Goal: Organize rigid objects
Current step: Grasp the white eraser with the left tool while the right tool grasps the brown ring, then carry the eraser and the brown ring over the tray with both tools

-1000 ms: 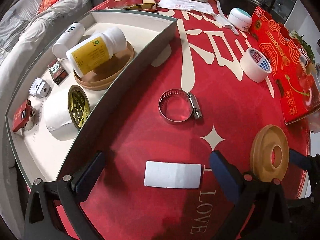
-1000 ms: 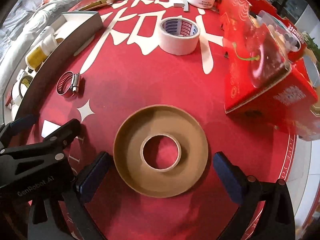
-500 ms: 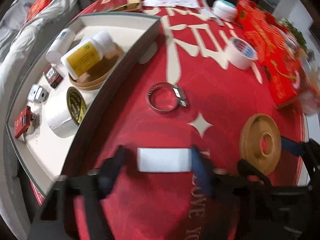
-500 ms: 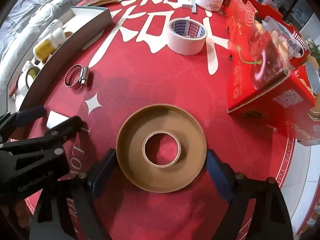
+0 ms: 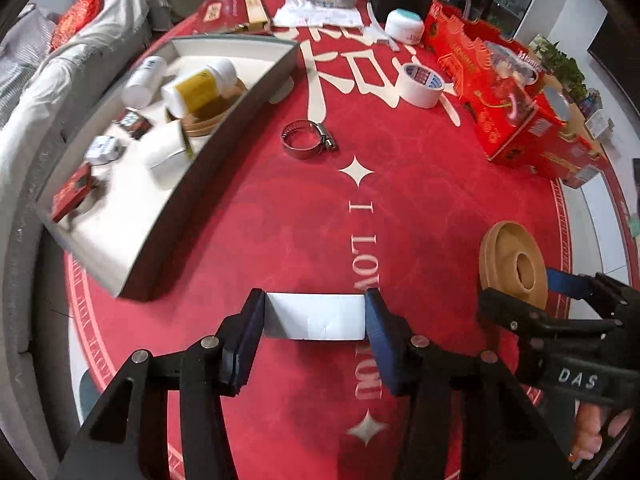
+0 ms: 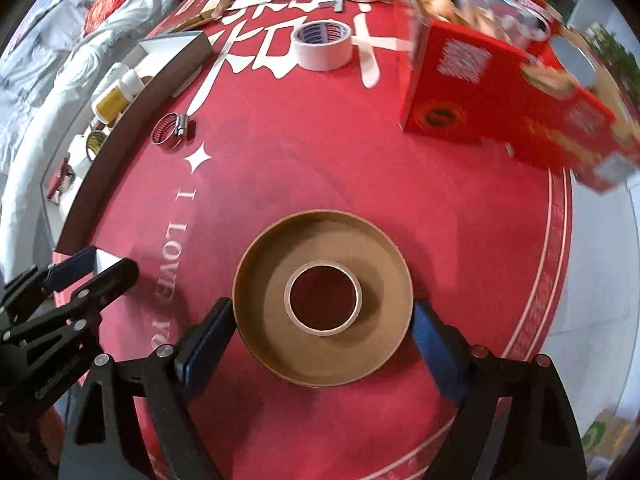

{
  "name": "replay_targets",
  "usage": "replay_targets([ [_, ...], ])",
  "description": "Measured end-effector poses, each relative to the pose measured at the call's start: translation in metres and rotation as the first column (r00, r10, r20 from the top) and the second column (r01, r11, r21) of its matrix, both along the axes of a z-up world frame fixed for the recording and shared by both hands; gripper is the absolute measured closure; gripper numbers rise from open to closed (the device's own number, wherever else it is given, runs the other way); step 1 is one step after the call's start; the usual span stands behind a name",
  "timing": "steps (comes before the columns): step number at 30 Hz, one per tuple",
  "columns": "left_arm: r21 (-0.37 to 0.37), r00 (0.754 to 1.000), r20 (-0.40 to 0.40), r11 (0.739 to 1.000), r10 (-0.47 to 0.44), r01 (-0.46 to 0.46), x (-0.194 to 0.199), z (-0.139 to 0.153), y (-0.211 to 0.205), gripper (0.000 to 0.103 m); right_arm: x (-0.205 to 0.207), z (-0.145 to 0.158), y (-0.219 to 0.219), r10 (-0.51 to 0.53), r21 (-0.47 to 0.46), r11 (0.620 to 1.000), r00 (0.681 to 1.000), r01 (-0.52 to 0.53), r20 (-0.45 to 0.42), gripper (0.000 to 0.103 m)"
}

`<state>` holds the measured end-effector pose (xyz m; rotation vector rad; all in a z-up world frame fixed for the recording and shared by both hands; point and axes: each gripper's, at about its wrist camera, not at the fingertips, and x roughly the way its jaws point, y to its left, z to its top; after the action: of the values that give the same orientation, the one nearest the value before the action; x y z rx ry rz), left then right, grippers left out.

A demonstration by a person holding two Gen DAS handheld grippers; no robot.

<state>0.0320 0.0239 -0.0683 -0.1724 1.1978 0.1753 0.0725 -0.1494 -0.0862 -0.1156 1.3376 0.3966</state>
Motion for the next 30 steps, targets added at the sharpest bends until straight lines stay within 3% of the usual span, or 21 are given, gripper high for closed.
replay_targets([
  [9,0.025,0.997,0.065,0.999,0.041,-0.043,-0.041,0.019,0.017,0.05,-0.038,0.003,0.003,-0.008,0.031,0.999,0.999,0.009,-0.032,0.015],
  [19,0.001,0.991,0.108,0.997,0.082,-0.082,-0.065,0.025,0.033,0.05,-0.046,-0.003,0.03,-0.004,0.0,1.0,1.0,0.004,-0.021,0.015],
  [30,-0.032,0.964,0.198,0.984,0.178,-0.175,-0.076,0.056,0.067,0.05,-0.04,0.027,0.057,0.023,0.011,1.0,0.999,-0.023,0.045,0.015],
])
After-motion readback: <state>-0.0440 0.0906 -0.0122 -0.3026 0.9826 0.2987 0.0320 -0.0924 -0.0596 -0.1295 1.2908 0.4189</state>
